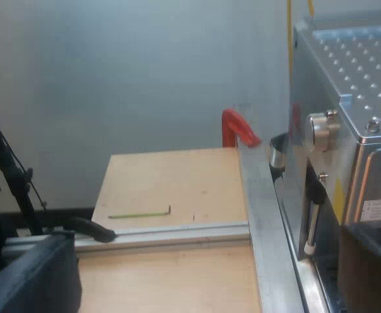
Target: Grind coffee beans and then tamp
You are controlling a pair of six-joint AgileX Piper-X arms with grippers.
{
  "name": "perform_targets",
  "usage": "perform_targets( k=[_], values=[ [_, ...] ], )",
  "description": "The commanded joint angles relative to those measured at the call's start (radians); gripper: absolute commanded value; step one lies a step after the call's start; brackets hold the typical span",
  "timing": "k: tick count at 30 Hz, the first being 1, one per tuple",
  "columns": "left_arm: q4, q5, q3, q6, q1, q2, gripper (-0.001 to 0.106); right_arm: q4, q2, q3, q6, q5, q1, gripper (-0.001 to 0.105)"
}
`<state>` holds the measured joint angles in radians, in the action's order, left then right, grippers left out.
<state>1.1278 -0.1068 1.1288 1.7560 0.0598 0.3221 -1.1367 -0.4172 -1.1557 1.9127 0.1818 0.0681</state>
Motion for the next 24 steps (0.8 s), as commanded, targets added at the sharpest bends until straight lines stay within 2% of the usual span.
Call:
perform_targets(
  k=[1, 9, 15, 17, 22, 24],
  values=[
    [0.031, -0.018, 0.005, 0.015, 0.000, -0.060, 0.081, 0.015, 0.095, 0.059, 0.028, 0.011, 0.002, 0.062],
    [0.161, -0.018, 0.006, 0.015, 0.000, -0.212, 0.081, 0.019, 0.323, 0.229, 0.017, 0.011, 0.002, 0.062],
    [0.301, -0.018, 0.007, 0.015, 0.000, -0.325, 0.081, 0.019, 0.473, 0.326, -0.050, 0.008, 0.002, 0.062],
    [0.345, -0.018, 0.009, 0.015, 0.000, -0.371, 0.081, 0.000, 0.470, 0.342, -0.078, 0.008, 0.000, 0.062],
    [0.403, -0.018, 0.010, 0.015, 0.000, -0.477, 0.081, 0.081, 0.472, 0.377, -0.077, 0.023, -0.002, 0.062],
    [0.438, -0.018, 0.021, 0.015, 0.000, -0.484, 0.081, 0.109, 0.472, 0.386, -0.079, 0.028, -0.002, 0.062]
  ],
)
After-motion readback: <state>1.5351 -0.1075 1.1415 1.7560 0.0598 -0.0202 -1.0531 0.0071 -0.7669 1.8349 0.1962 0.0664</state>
